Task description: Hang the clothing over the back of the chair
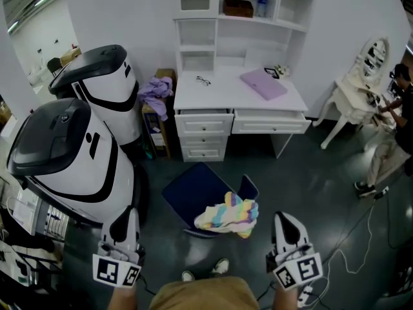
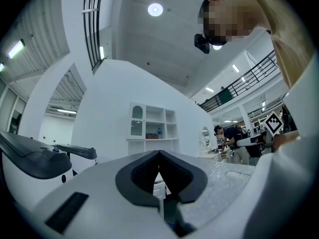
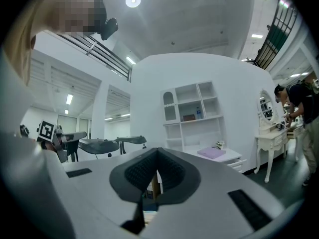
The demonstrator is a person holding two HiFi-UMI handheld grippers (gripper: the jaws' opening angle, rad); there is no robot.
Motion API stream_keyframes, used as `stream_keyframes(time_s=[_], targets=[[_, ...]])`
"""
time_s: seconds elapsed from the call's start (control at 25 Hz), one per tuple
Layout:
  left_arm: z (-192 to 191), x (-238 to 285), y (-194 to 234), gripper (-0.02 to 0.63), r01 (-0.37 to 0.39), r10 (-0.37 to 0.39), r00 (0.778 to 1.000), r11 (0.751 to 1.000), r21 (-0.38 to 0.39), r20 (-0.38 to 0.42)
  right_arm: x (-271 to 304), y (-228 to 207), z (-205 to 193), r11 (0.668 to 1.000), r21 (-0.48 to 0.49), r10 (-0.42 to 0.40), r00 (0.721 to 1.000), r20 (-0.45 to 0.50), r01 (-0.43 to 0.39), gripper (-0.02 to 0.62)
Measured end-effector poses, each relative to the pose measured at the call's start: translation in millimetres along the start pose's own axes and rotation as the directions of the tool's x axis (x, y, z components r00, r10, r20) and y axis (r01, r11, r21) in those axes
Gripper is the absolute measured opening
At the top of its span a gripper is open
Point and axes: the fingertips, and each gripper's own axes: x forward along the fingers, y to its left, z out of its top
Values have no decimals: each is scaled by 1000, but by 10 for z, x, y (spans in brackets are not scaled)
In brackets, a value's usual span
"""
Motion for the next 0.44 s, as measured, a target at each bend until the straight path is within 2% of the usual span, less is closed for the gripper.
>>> stream_keyframes(time_s=[0.44], targets=[[-31,232,-249,5,7,-7,1000,1000,1,8,1,-309,30,1000,-2,2,1000,12,-2,2]])
